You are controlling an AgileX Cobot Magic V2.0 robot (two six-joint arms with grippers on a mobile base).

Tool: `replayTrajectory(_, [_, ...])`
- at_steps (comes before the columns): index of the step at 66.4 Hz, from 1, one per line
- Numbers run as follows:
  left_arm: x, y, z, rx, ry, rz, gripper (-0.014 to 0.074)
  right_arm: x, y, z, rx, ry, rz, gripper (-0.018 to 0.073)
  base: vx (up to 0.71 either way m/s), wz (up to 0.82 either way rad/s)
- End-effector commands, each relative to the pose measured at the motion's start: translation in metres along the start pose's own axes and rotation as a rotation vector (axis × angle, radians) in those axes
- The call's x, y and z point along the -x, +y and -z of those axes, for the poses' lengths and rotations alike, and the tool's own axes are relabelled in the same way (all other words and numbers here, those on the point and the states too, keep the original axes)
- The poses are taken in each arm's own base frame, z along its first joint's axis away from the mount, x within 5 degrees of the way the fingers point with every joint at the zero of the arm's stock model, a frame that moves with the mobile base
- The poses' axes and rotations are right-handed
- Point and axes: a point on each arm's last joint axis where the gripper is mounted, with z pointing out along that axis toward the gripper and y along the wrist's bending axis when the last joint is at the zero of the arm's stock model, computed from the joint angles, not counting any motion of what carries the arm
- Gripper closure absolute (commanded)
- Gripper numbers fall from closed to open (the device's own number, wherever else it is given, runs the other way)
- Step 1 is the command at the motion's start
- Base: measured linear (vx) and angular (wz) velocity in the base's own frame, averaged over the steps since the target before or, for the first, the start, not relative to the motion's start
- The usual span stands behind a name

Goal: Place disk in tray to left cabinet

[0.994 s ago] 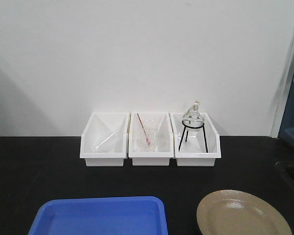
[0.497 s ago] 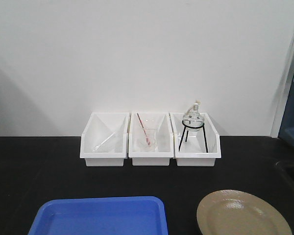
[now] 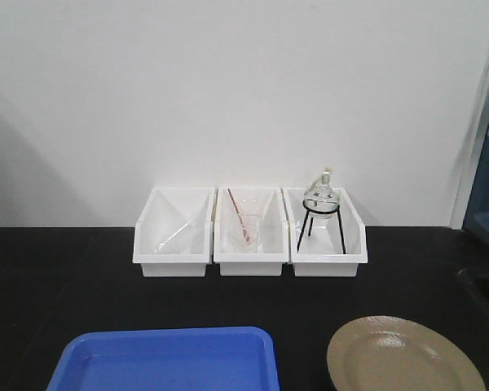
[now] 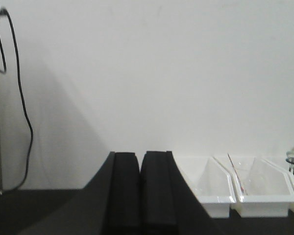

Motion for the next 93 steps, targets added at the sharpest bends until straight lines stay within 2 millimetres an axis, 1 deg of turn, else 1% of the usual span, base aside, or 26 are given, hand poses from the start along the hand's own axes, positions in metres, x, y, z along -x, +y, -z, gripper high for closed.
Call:
replayTrajectory(1, [0.026,0.002,-0.008,0.003,0.054,-0.05,0.0598,0.032,-0.003,-0.005,-0.005,0.01,0.005,0.0562,0.0,0.0])
replayTrajectory(4, [0.029,0.003,-0.014,0.001,0.127,-0.05,0.0596,0.038,-0.004,-0.009,-0.006,0.03,0.011,0.0561,0.0,0.0])
replayTrajectory(9, [0.032,0.003,-0.026,-0.002,0.226,-0.05,0.0594,0.04,-0.004,-0.02,-0.005,0.083,0.021,0.0561,0.0,0.0])
replayTrajectory(17, [0.029,0.003,-0.044,-0.008,0.291,-0.051,0.059,0.032,-0.003,-0.04,0.003,0.18,0.033,0.0557,0.0,0.0])
replayTrajectory(19, [0.026,0.003,-0.048,-0.01,0.311,-0.051,0.0585,0.03,-0.003,-0.044,0.003,0.201,0.012,0.0554,0.0,0.0])
replayTrajectory(24, [0.021,0.002,-0.055,-0.013,0.351,-0.051,0.0562,0.024,-0.002,-0.054,0.001,0.256,-0.038,0.0539,0.0,0.0])
replayTrajectory(28, [0.016,0.002,-0.061,-0.016,0.386,-0.051,0.0528,0.019,-0.002,-0.062,-0.003,0.3,-0.086,0.0518,0.0,0.0])
replayTrajectory(31, [0.013,0.002,-0.064,-0.017,0.408,-0.052,0.0486,0.015,-0.001,-0.068,-0.007,0.333,-0.116,0.0494,0.0,0.0])
replayTrajectory(36, [0.009,0.002,-0.068,-0.019,0.436,-0.051,0.0419,0.009,-0.001,-0.076,-0.014,0.378,-0.159,0.0442,0.0,0.0])
replayTrajectory(40, [0.007,0.002,-0.069,-0.02,0.453,-0.049,0.0342,0.005,0.0,-0.081,-0.024,0.413,-0.213,0.0385,0.0,0.0])
replayTrajectory(46, [0.007,0.002,-0.069,-0.02,0.456,-0.049,0.0248,-0.002,0.001,-0.089,-0.039,0.462,-0.271,0.0262,0.0,0.0])
replayTrajectory(54, [0.006,0.002,-0.069,-0.02,0.46,-0.049,0.0202,-0.013,0.002,-0.098,-0.051,0.521,-0.305,0.0108,0.0,0.0])
replayTrajectory(58, [0.006,0.002,-0.069,-0.02,0.46,-0.049,0.0202,-0.018,0.004,-0.102,-0.067,0.55,-0.399,0.0046,0.0,0.0])
replayTrajectory(61, [0.006,0.002,-0.069,-0.02,0.46,-0.049,0.0202,-0.021,0.005,-0.105,-0.085,0.573,-0.491,0.0021,0.0,0.0])
replayTrajectory(63, [0.006,0.002,-0.069,-0.02,0.46,-0.049,0.0202,-0.024,0.006,-0.108,-0.098,0.593,-0.547,0.0015,0.0,0.0])
replayTrajectory(64, [0.006,0.002,-0.069,-0.02,0.46,-0.048,0.0203,-0.037,0.009,-0.117,-0.162,0.666,-0.733,0.002,0.0,0.0])
replayTrajectory(65, [0.006,0.002,-0.069,-0.02,0.46,-0.048,0.0203,-0.04,0.01,-0.119,-0.181,0.682,-0.778,0.0023,0.0,0.0])
replayTrajectory(73, [0.007,0.002,-0.069,-0.02,0.459,-0.047,0.0203,-0.06,0.013,-0.136,-0.292,0.748,-1.001,0.0048,0.0,0.0])
replayTrajectory(82, [0.007,0.002,-0.069,-0.02,0.459,-0.047,0.0203,-0.08,0.013,-0.159,-0.336,0.708,-1.08,0.0062,0.0,0.0])
replayTrajectory(93, [0.007,0.002,-0.069,-0.02,0.459,-0.047,0.0203,-0.103,0.012,-0.176,-0.398,0.706,-1.125,0.0062,0.0,0.0])
